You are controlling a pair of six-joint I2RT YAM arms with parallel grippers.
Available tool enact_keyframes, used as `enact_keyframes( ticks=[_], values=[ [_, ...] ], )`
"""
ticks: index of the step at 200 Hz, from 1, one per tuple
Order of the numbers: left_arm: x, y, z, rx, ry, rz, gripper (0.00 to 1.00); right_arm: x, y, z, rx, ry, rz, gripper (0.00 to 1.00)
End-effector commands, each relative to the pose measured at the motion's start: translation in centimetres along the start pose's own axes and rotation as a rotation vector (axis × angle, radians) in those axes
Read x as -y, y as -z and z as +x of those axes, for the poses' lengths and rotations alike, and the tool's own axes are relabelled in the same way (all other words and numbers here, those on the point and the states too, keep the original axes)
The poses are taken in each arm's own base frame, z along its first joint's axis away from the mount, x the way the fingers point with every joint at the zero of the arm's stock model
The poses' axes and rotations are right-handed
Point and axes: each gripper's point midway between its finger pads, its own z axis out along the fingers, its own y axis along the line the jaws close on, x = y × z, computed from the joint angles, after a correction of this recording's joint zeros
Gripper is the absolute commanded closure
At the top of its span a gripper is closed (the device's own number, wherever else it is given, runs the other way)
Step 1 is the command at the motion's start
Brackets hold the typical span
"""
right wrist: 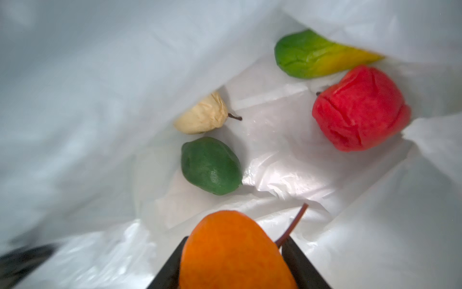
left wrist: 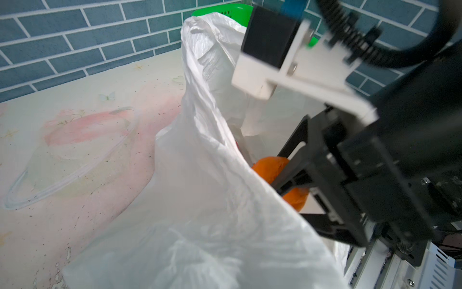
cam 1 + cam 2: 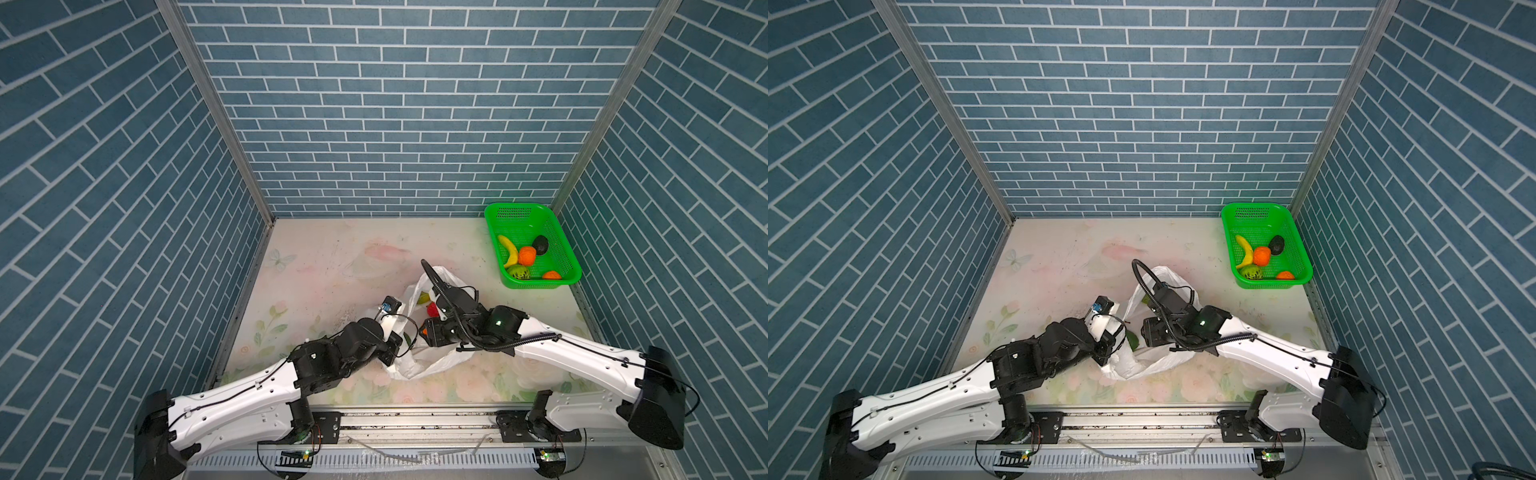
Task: Untie the knot of the plastic bag and take out the fruit
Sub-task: 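Lift the small orange out of the bag toward the basket, then lower the small orange into the green basket and open the right gripper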
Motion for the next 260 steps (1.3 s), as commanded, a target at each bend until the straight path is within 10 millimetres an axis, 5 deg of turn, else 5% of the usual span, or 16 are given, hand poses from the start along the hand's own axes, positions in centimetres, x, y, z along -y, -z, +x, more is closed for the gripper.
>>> enact_keyframes(
  ticks=[1,46,130,188,260],
  values=[
    [0.4,0.2,-1.3,0.032,-0.005,0.005,1.00,-0.6,4.1,-3.3,0.070,0.044,-0.001,0.45],
    [0.5,0.1,-1.3,0.034,-0.012,0.011,1.00,3.3,8.8,-8.7,0.212,-0.046,0.042,0.44],
    [0.8,-0.3,-1.4,0.041,-0.015,0.025,1.00,20.8,12.7,-15.8,0.431,-0.349,0.318,0.45],
    [0.9,-0.3,-1.5,0.045,-0.022,0.030,1.00,33.7,11.5,-18.5,0.460,-0.526,0.434,0.45],
    [0.7,0.0,-1.3,0.051,-0.018,0.026,1.00,43.0,9.0,-18.7,0.355,-0.572,0.606,0.44]
  ],
)
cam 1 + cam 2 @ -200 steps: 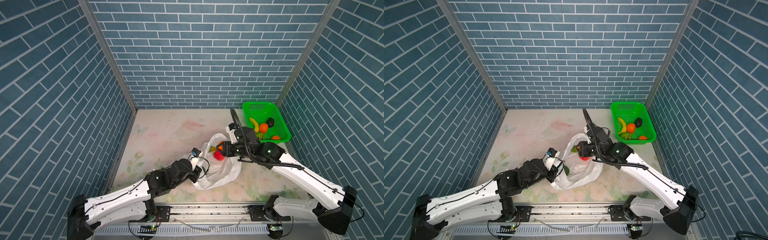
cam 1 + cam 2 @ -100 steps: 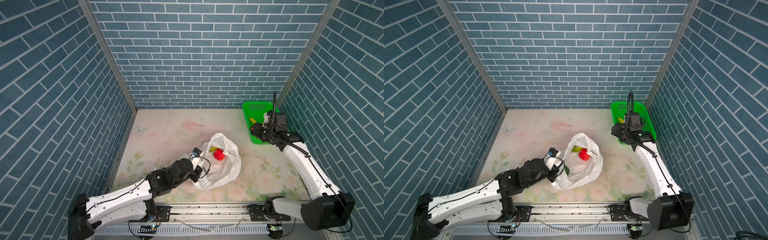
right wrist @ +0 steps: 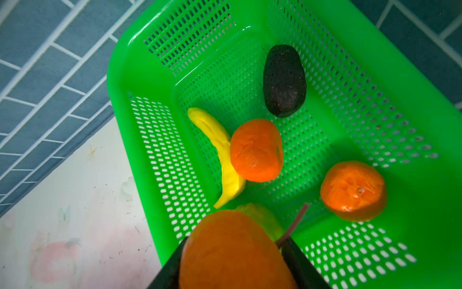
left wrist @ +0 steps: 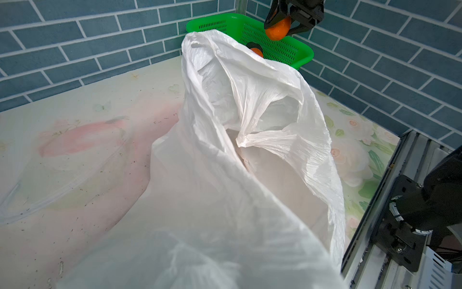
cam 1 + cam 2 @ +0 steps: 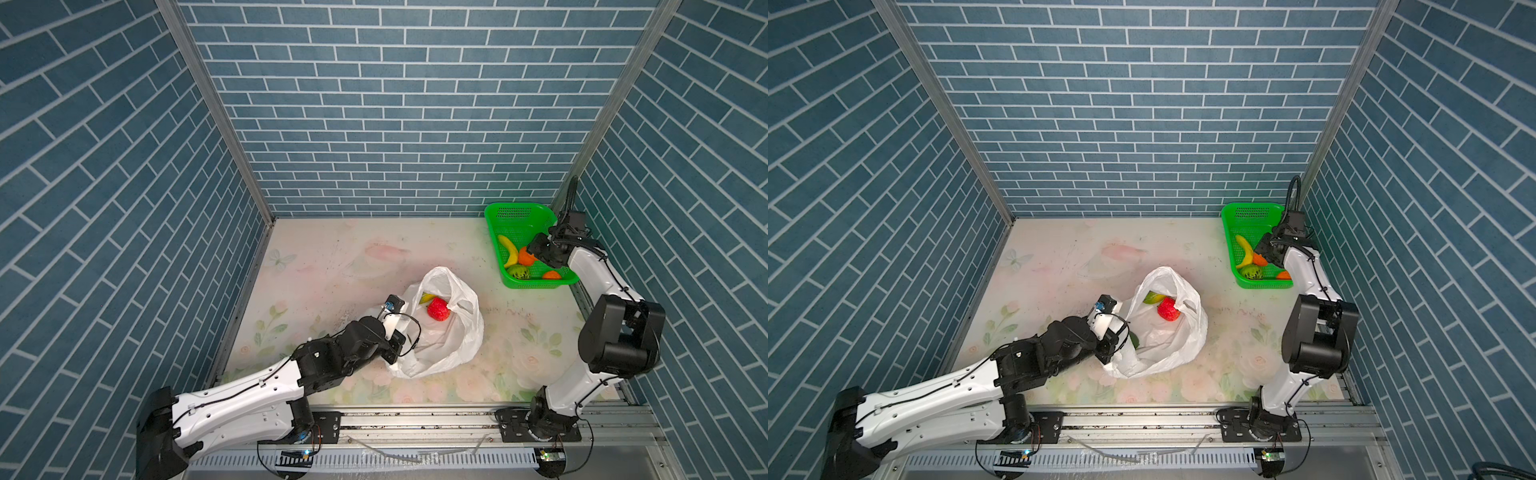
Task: Untie the knot of the plastic bag and take out the fruit
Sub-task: 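Lower the small orange into the green basket and open the right gripper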
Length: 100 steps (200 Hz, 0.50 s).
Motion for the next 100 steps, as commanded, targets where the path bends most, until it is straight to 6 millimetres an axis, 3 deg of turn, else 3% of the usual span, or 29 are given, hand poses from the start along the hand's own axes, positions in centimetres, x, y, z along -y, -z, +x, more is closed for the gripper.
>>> enact_keyframes(
  ticks=[1,12,56,100],
  values=[
    [0.2,0.4,-0.6,0.025,-0.007,0.008,1.00,1.1,-1.1,-1.8,0.019,0.055,0.058,0.44],
    [0.1,0.4,-0.6,0.027,-0.009,0.005,1.00,1.4,-1.7,-1.7,0.005,0.070,0.075,0.42],
    [0.1,0.5,-0.8,0.029,-0.010,0.001,1.00,3.0,-2.3,-1.1,-0.023,0.093,0.155,0.19],
    [0.1,0.4,-0.8,0.026,-0.009,-0.001,1.00,2.6,-1.5,-1.5,-0.006,0.088,0.139,0.17]
  ],
)
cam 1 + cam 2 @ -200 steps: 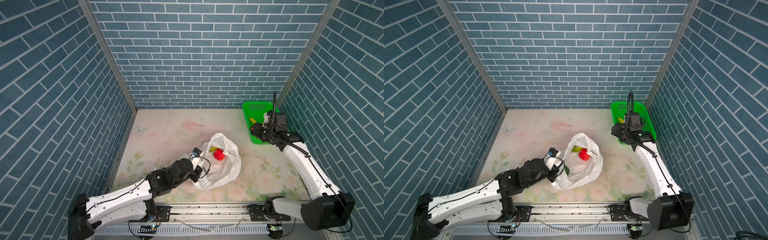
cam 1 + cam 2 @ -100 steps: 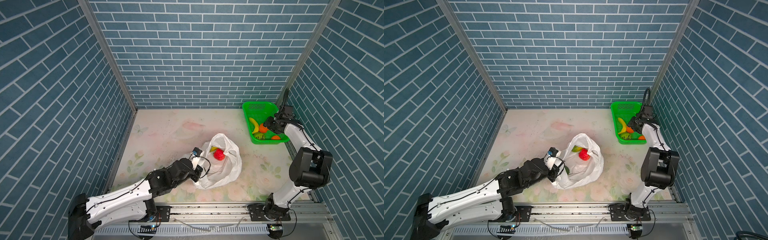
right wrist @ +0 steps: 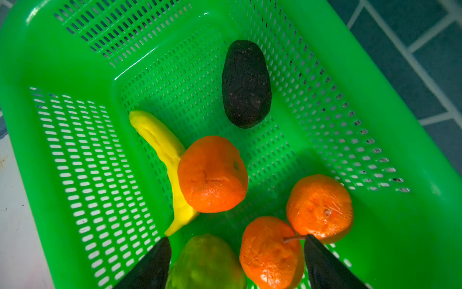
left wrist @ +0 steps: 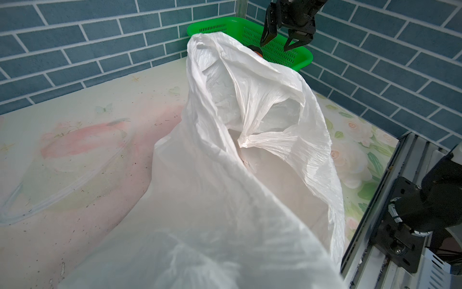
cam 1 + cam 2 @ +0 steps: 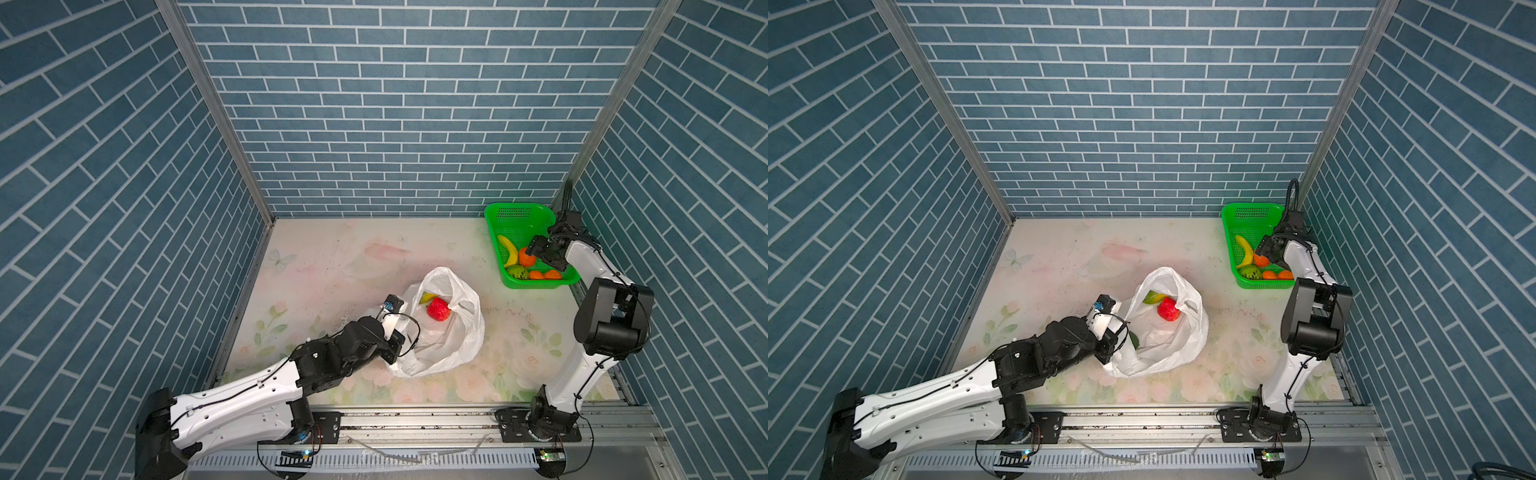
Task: Untie the knot of the plastic bag and take out the fruit
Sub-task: 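Lower the small orange into the green basket and open the right gripper, then move the right gripper back into the bag above the red apple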
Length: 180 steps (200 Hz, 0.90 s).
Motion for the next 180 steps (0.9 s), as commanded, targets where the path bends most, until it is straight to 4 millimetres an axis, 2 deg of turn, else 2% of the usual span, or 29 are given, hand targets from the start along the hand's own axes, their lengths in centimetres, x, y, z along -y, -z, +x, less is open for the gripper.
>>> enact_keyframes(
  ticks=[1,56,90,180],
  values=[
    [0.1,0.2,-0.6,0.018,-0.009,0.000,1.00,-0.2,1.8,-1.7,0.046,0.022,0.003,0.17],
    [0.3,0.1,-0.7,0.019,-0.009,0.006,1.00,-1.5,4.5,-1.9,0.073,0.011,-0.061,0.17],
    [0.2,0.2,-0.8,0.020,-0.009,0.004,1.00,-2.9,7.3,-0.1,0.068,0.006,-0.141,0.18],
    [0.5,0.3,-1.0,0.025,-0.016,0.015,1.00,-9.5,18.0,11.5,-0.038,0.159,-0.372,0.19]
  ],
)
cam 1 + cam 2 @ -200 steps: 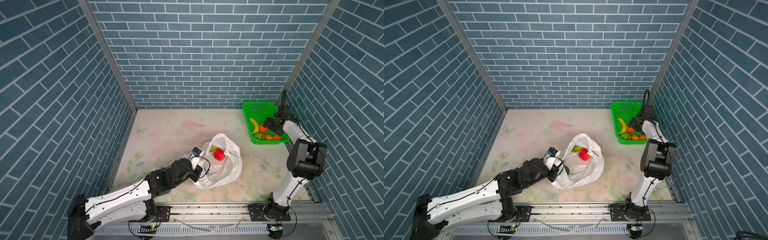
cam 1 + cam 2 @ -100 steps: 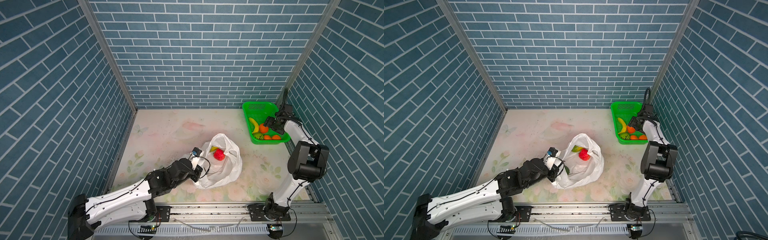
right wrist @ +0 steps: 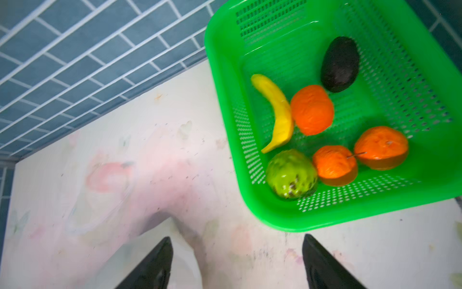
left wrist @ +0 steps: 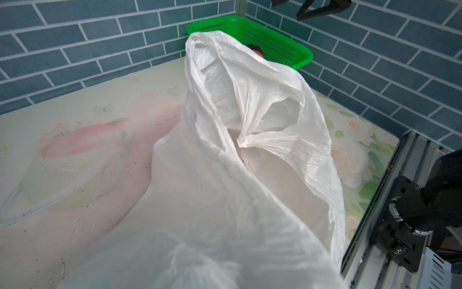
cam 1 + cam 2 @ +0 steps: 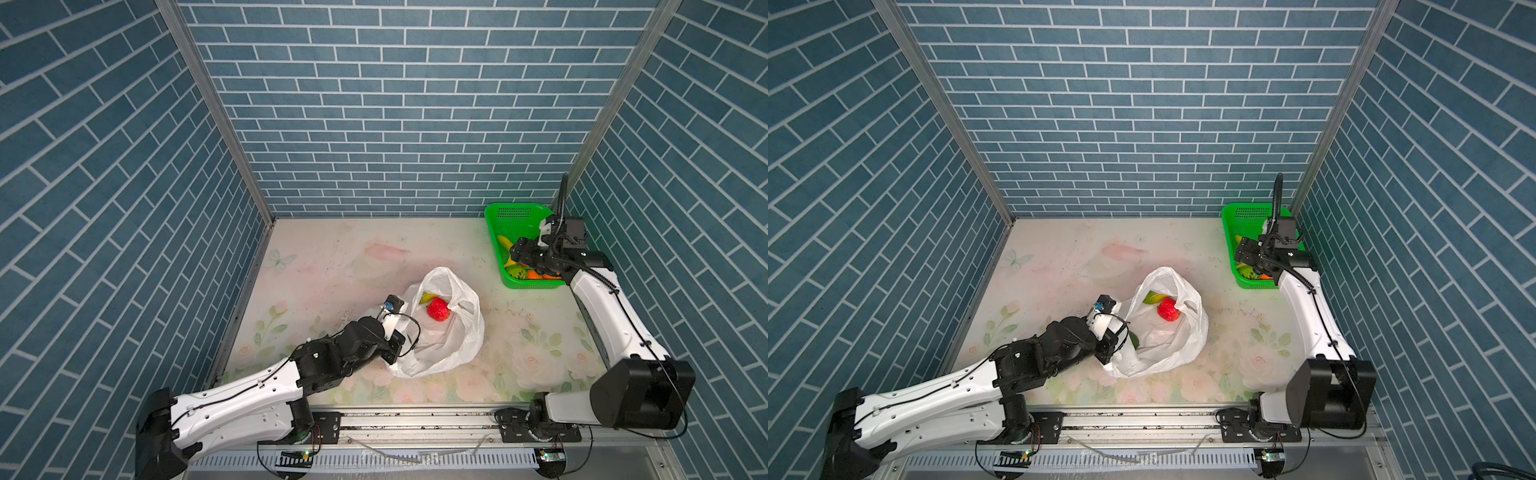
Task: Untie the knot of the plastic bag and take out the fruit
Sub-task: 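Move the right gripper back into the bag above the red apple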
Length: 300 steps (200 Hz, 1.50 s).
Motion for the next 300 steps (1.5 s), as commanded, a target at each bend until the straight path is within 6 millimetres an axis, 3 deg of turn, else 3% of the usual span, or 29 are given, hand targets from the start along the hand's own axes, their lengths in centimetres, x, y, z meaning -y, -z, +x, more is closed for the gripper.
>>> enact_keyframes(
  ticks=[1,70,120,134,208,250,300],
  values=[
    [0.5,0.4,-1.2,0.029,-0.012,0.015,1.00,-2.0,1.9,4.1,-0.095,-0.001,-0.061,0.19],
    [0.3,0.8,-2.1,0.063,-0.030,0.007,1.00,-10.6,6.8,12.8,-0.199,0.175,-0.265,0.20],
    [0.4,0.4,-2.4,0.072,-0.055,0.003,1.00,-14.8,6.9,17.9,-0.234,0.348,-0.322,0.20],
    [0.7,0.7,-3.7,0.100,-0.051,0.008,1.00,-15.4,6.5,19.2,-0.241,0.383,-0.328,0.20],
    [1.0,0.2,-4.4,0.113,-0.049,0.010,1.00,-15.9,3.1,24.5,-0.208,0.540,-0.329,0.25],
    [1.0,0.1,-4.5,0.111,-0.054,0.008,1.00,-15.0,0.6,27.9,-0.273,0.532,-0.325,0.24],
    [1.0,0.2,-4.4,0.106,-0.054,0.011,1.00,-15.4,-2.1,30.0,-0.322,0.505,-0.316,0.24]
  ],
)
